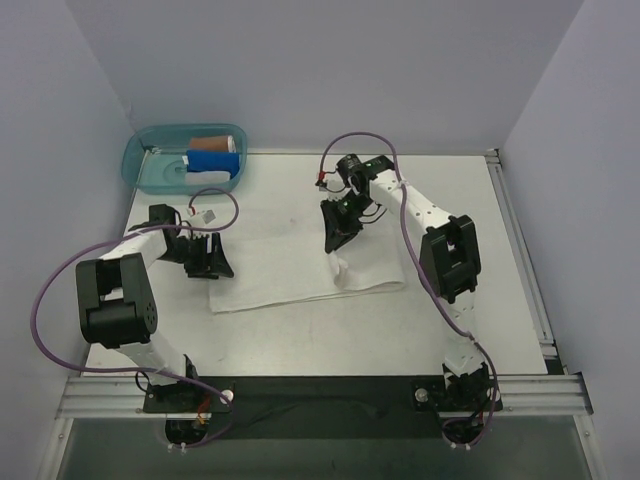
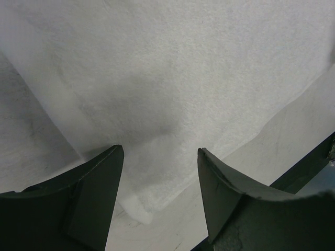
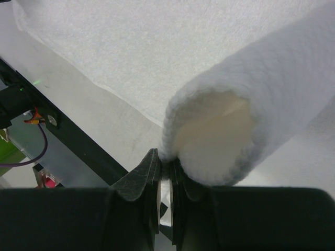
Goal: Roll the towels
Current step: Fold the towel
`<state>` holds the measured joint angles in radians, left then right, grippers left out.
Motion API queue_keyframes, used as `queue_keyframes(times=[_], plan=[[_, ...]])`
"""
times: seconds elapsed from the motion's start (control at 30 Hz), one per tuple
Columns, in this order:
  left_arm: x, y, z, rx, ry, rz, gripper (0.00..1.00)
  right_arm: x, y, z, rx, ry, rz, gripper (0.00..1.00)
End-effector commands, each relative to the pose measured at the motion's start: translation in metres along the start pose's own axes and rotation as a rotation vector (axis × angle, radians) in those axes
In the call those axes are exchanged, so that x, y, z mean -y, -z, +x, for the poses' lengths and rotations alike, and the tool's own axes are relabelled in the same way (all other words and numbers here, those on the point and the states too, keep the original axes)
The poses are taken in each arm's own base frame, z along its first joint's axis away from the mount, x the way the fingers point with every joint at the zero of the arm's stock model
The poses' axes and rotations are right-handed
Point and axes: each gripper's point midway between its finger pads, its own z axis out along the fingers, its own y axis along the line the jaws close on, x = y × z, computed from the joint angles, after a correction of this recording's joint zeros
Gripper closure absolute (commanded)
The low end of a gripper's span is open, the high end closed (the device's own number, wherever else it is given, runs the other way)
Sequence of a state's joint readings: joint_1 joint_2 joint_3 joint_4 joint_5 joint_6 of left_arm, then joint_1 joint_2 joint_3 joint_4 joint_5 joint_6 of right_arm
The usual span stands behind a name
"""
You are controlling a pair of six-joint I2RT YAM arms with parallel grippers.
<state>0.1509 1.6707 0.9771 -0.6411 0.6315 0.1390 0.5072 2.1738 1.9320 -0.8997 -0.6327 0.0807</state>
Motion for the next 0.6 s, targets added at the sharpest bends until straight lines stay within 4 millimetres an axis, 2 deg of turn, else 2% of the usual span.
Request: queue_keyframes(times=[0.0,0.23,0.57], plan=[[0.000,0.003,-0.014,0.019,-0.027,-0.009,0.31,-0.018,0.002,0.002,-0.020,-0.001,-0.046,1.00],[-0.003,0.000,-0.012,0.005,-0.018,-0.014,0.37,-0.019,-0.008,0.000,-0.033,0.007,-0.041,1.00],[-0.003,-0.001,-0.011,-0.002,-0.012,-0.009,0.37,-0.020,-0.023,0.002,-0.067,0.000,-0.060,1.00]])
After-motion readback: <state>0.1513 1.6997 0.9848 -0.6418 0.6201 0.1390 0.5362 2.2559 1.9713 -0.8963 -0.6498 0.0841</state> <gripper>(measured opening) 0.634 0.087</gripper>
